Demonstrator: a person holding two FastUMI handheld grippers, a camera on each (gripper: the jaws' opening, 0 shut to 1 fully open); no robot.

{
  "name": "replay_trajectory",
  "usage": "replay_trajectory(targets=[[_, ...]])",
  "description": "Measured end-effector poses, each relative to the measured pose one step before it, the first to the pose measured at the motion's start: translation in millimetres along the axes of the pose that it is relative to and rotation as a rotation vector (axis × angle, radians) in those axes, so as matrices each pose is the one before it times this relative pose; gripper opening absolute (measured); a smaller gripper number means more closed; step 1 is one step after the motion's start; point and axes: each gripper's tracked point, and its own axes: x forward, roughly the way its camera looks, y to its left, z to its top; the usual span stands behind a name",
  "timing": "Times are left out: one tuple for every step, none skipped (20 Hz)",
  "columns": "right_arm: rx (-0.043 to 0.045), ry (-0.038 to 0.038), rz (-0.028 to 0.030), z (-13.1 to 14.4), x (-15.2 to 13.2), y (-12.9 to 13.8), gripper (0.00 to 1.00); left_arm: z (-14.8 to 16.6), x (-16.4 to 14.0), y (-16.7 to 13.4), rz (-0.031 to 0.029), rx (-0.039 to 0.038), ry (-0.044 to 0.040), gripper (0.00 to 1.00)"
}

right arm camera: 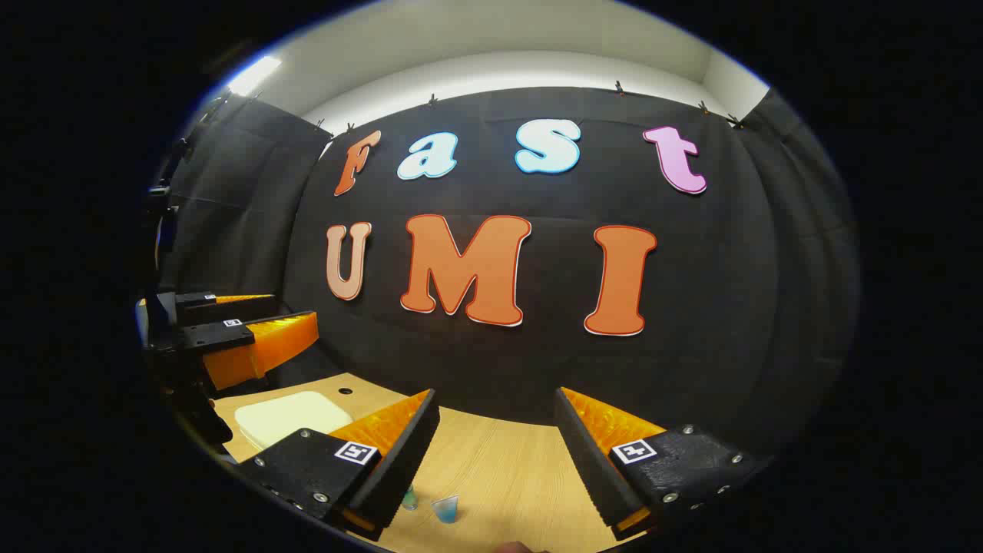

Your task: First open the suitcase, pack the skin care products into it, and then close the suitcase.

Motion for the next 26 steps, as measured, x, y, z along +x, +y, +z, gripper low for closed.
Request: replay_trajectory(targets=[[-0.00269,-0.00327,0.00645,-0.85,2.08,-1.54,0.95,-1.98,0.02,0.78,0.00749,0.00931,0.0024,0.98],[-0.00079,0.00152,0.0076,-3.72,1.16,-1.51,0.95,-0.51,-0.46,1.24,0.01165,0.00585,-0.00069,0.98],[-0.00258,-0.00623,0.01397,-1.42,-0.07,1.02,0.95,-1.18,0.17,-0.94,0.00342,0.00381,0.00188,0.98],[-0.00764,-0.00556,0.00863,-1.56,0.83,-0.14,0.96,-0.17,-0.07,0.71,0.0069,0.00189,0.00092,0.98],[-0.0047,-0.0045,0.01295,0.13,1.04,1.72,0.95,-2.03,-0.55,1.02,0.00706,0.00656,0.01307,0.98],[-0.00446,0.00132,0.01303,-1.48,-0.43,2.68,0.95,-0.6,-1.54,2.89,0.01177,0.00564,0.00433,0.98],[-0.00324,-0.00262,0.01681,-0.18,0.64,3.67,0.95,-0.93,-0.6,-0.57,-0.00212,0.00561,-0.00018,0.98],[-0.00552,-0.00391,0.0075,-0.34,1.42,1.76,0.95,-0.14,1.21,0.36,0.00158,0.00612,0.00246,0.99],[-0.00288,0.00303,0.0024,-0.92,1.17,0.65,0.95,-1.14,0.9,-0.66,-0.00002,0.00844,0.00245,1.0],[0.00061,0.00529,0.00251,-2.51,2.31,1.63,0.95,-0.4,1.16,1.7,0.00327,0.00547,0.00217,0.99],[0.00425,0.0077,-0.00311,-1.15,1.31,1.56,0.95,0.05,-1.13,-0.3,-0.00291,0.00124,0.00057,0.99],[0.00605,0.00419,0.00161,0.05,-0.64,2.09,0.95,0.3,1.06,0.0,-0.00317,-0.00082,0.00427,0.99],[0.0004,-0.00358,-0.00717,2.36,0.32,1.17,0.95,-0.55,-0.37,-0.84,-0.00413,-0.00042,0.00025,0.99],[-0.0015,-0.00236,-0.00841,1.81,0.82,0.05,0.95,0.53,0.98,-0.64,-0.0069,0.00153,0.0004,0.99],[0.00038,-0.00268,-0.01593,1.55,0.79,0.43,0.95,1.15,0.06,-0.27,-0.01284,0.00672,-0.00509,0.99],[0.0033,0.00277,-0.02498,-0.61,0.97,-2.85,0.95,1.23,1.8,-0.53,-0.01539,0.01095,0.00029,0.99],[0.00901,0.00544,-0.02317,-0.37,0.53,-0.61,0.95,-1.19,-0.72,1.62,-0.00892,0.0085,-0.00126,0.99],[0.01168,0.00245,-0.02241,0.8,-0.23,0.46,0.95,2.09,1.19,1.56,-0.00841,0.00612,-0.00622,0.99],[0.00911,-0.00146,-0.01531,1.5,0.45,1.47,0.95,1.38,1.48,2.08,-0.00324,0.00444,-0.00458,0.99],[0.00302,-0.0032,-0.01508,2.12,-0.32,1.04,0.95,-0.99,1.58,1.7,-0.00261,0.00518,-0.00065,1.0],[-0.00301,-0.00113,-0.00638,1.08,-0.3,2.12,0.95,-2.1,-0.12,1.71,-0.00343,0.00323,0.00044,0.99],[-0.00778,0.00323,-0.00768,-0.89,0.36,1.55,0.95,-1.41,1.18,-0.05,-0.01006,0.00267,0.00322,0.99],[-0.01104,0.00588,-0.01017,-0.54,-0.22,-0.47,0.95,-2.87,-0.22,1.93,-0.0048,0.00866,0.00376,0.99],[-0.00916,0.00113,-0.01163,0.79,-1.58,-1.66,0.95,-4.27,1.39,2.77,-0.0028,0.01618,0.01259,0.99],[-0.00639,-0.00071,-0.01288,0.75,-1.2,-2.08,0.95,-5.67,-2.11,2.06,-0.00812,0.02328,0.01484,0.99],[-0.00365,0.00186,-0.00986,-1.21,-0.07,-1.5,0.95,-7.53,-0.15,0.64,-0.0091,0.02918,0.02418,0.99]])
